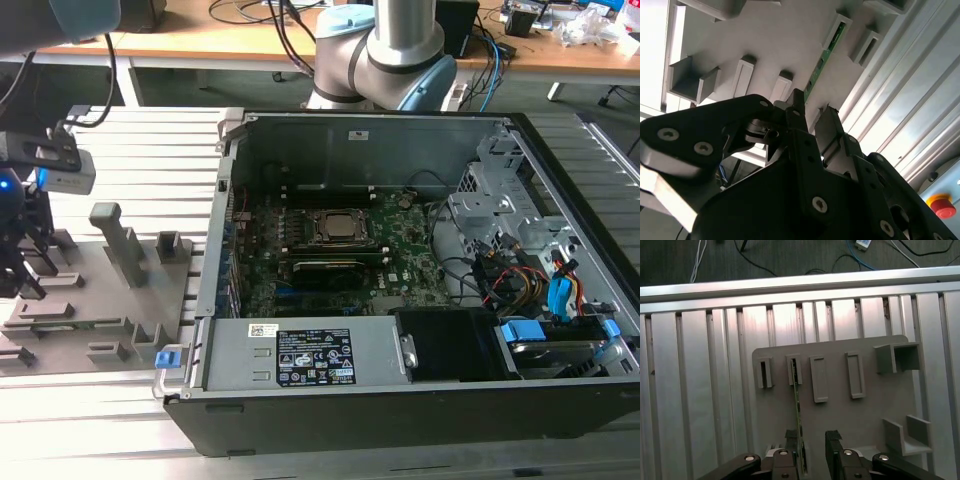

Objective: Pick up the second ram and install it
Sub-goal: 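Pick up the second ram and move it above second insertion slot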

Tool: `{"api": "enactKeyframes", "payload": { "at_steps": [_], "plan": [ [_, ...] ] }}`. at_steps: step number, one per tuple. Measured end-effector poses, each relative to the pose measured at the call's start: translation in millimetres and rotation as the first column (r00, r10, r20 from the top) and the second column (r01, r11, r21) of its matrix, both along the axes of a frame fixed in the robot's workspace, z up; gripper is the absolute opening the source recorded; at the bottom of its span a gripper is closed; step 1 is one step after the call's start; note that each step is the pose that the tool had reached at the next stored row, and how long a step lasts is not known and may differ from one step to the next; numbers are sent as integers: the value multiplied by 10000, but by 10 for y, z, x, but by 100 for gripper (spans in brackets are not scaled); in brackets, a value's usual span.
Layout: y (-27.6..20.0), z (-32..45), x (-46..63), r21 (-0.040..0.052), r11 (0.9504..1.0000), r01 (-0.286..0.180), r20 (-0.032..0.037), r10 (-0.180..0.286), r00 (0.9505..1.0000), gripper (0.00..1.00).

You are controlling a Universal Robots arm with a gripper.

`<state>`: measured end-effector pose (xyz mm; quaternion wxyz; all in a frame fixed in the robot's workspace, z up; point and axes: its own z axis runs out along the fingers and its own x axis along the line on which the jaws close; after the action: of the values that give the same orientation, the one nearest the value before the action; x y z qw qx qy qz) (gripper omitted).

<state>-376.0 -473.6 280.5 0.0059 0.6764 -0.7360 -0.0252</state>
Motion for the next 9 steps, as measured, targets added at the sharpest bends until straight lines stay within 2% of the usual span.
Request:
{"api": "enactKeyframes", "payload": {
  "at_steps": [9],
  "plan": [
    [0, -66, 0, 0, 10000, 0, -1, 0, 10000, 36]
  ]
}}
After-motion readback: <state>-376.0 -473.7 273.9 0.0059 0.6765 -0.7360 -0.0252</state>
